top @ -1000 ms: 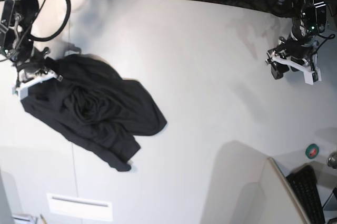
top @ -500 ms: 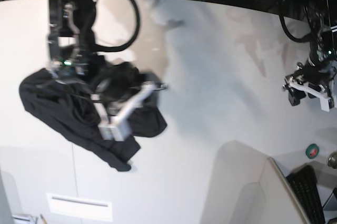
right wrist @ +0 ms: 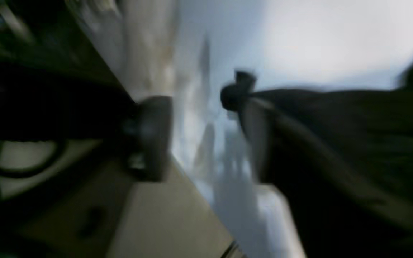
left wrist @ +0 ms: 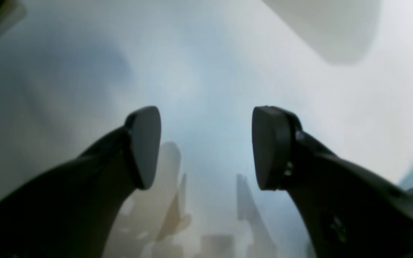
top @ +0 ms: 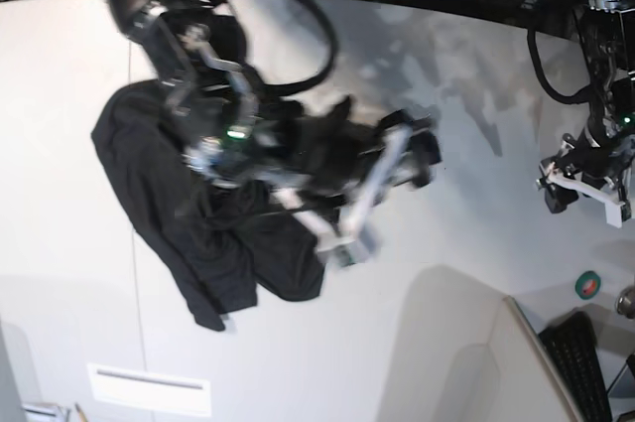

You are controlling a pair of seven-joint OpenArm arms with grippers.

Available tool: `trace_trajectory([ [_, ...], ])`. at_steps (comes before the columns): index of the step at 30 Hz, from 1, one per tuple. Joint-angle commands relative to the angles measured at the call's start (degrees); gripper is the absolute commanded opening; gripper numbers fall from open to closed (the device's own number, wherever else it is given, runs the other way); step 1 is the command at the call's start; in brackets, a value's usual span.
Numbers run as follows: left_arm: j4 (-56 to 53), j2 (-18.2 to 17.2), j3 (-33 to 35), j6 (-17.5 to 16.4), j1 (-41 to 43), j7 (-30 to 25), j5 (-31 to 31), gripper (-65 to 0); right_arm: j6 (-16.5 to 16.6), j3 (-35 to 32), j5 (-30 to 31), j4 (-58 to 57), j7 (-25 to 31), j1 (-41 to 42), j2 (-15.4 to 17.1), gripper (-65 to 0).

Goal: Layout the t-shirt on the table in an organized manner, then fold the t-shirt properly
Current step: 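Lift the shirt with the right gripper and grasp its other end with the left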

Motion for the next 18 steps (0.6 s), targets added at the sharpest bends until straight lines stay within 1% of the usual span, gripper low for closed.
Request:
trace_trajectory([
  [1, 1.09, 0.19, 0.48, -0.38, -0.27, -0.71, -0.46, -26.3, -0.08, 3.33, 0.12, 3.07, 1.38, -1.13, 2.08, -27.3],
  [4, 1.26, 1.94, 3.11, -0.47, 1.04, -0.98, -0.46, -26.5, -0.43, 11.86, 0.12, 5.53, 2.88, -5.97, 8.32, -27.0],
  [6, 1.7, 3.18, 6.63, -0.47, 1.13, -1.06, -0.46, -26.7, -0.61, 15.2, 0.03, 5.27, 3.05, -8.78, 11.57, -27.0],
  [8, 1.79, 4.23, 10.85, -0.47, 0.78, -1.06, -0.46, -26.8, -0.61, 14.76, -0.32, 5.27, 3.05, -10.8, 14.3, -27.2],
  [10, 1.53, 5.64, 16.04, -0.47, -0.71, -1.15, -0.19, -27.0, -0.69, 11.6, -3.57, 5.27, 3.05, -12.12, 15.88, -27.3],
  [12, 1.0, 6.96, 20.43, -0.47, -2.47, -1.15, -0.19, -29.0, -0.69, 7.9, -10.16, 4.83, 3.14, -12.82, 15.88, -27.3],
  [13, 0.12, 7.57, 22.63, -0.47, -3.44, -1.15, -0.19, -32.7, -0.69, 6.23, -14.3, 4.13, 3.14, -13.09, 15.09, -27.3],
  [15, -1.99, 8.36, 25.79, -0.38, -5.11, -1.15, -0.19, -43.6, -0.69, 4.21, -22.82, 1.67, 3.14, -13.26, 11.57, -27.0],
  [17, -3.92, 8.45, 27.03, -0.38, -5.81, -1.15, -0.19, -51.8, -0.61, 3.77, -29.86, -2.03, 3.85, -13.09, 7.97, -26.9],
  [18, -4.54, 8.45, 27.11, -0.38, -5.9, -1.15, -0.19, -55.0, -0.52, 3.77, -32.41, -4.49, 5.16, -12.74, 6.21, -26.7],
])
